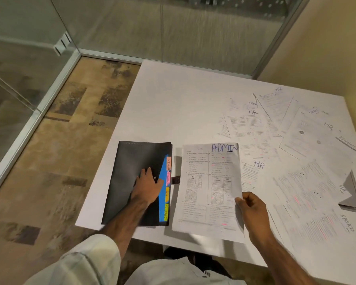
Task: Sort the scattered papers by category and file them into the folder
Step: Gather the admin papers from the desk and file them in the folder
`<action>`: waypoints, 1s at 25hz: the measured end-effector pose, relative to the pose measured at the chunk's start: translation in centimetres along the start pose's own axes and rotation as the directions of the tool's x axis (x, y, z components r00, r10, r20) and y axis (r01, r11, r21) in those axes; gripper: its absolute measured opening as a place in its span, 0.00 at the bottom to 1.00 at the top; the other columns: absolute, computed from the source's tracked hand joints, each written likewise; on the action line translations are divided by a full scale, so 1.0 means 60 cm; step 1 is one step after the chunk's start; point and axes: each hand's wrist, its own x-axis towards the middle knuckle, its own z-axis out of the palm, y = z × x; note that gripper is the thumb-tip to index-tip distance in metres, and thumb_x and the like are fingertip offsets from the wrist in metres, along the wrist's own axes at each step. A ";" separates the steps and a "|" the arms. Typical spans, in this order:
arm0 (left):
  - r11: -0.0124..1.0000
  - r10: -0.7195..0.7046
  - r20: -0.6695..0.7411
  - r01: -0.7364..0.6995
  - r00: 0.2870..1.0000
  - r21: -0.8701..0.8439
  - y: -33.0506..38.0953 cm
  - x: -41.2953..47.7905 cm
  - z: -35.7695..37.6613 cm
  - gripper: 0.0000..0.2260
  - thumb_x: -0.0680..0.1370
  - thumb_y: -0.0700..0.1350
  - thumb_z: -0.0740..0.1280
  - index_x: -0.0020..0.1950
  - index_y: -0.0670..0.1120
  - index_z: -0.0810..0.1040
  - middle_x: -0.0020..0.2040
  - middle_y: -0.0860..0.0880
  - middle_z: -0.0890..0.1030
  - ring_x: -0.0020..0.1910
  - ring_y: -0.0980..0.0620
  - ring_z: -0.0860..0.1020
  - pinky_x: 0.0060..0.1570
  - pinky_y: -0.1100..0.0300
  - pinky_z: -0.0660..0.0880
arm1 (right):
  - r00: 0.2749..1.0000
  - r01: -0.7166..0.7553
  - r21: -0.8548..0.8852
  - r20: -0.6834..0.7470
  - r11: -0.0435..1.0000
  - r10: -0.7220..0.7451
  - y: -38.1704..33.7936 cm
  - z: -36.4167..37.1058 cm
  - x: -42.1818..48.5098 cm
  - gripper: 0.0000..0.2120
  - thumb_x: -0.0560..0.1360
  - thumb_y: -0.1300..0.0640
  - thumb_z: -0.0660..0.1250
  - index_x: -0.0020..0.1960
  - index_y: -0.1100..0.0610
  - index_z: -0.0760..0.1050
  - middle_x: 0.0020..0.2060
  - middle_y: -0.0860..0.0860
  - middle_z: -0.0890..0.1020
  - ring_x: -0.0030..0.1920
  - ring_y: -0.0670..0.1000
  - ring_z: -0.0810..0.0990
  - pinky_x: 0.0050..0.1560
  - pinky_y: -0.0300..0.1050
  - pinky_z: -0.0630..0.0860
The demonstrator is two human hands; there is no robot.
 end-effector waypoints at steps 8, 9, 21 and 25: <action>0.997 0.064 -0.049 -0.067 0.997 -0.046 0.003 -0.052 -0.069 0.25 0.85 0.55 0.54 0.80 0.47 0.58 0.51 0.49 0.80 0.40 0.52 0.84 0.37 0.57 0.84 | 0.998 0.048 0.063 -0.030 0.997 -0.046 -0.028 0.118 -0.007 0.06 0.81 0.64 0.63 0.46 0.59 0.78 0.38 0.50 0.82 0.37 0.51 0.79 0.35 0.39 0.73; 0.997 0.072 -0.058 -0.074 0.996 -0.036 0.004 -0.056 -0.072 0.25 0.85 0.54 0.54 0.81 0.47 0.57 0.53 0.48 0.80 0.42 0.52 0.84 0.40 0.56 0.84 | 0.999 0.050 0.054 -0.014 0.997 -0.050 -0.032 0.132 -0.008 0.06 0.81 0.64 0.63 0.47 0.60 0.78 0.37 0.50 0.81 0.36 0.50 0.78 0.33 0.36 0.72; 0.997 0.054 -0.056 -0.051 0.997 0.058 0.026 -0.075 -0.103 0.28 0.85 0.51 0.57 0.82 0.45 0.52 0.75 0.45 0.71 0.53 0.47 0.83 0.48 0.56 0.79 | 0.978 0.147 -0.157 0.171 0.977 -0.120 -0.061 0.260 -0.004 0.10 0.79 0.62 0.62 0.40 0.54 0.73 0.41 0.51 0.82 0.42 0.53 0.82 0.38 0.42 0.77; 0.995 0.051 -0.069 -0.045 0.996 0.092 0.026 -0.073 -0.104 0.30 0.83 0.52 0.63 0.81 0.45 0.55 0.71 0.43 0.75 0.50 0.47 0.84 0.50 0.50 0.84 | 0.941 0.194 -0.185 0.311 0.963 -0.130 -0.084 0.309 -0.003 0.10 0.82 0.59 0.62 0.43 0.54 0.74 0.44 0.50 0.82 0.42 0.49 0.82 0.38 0.38 0.79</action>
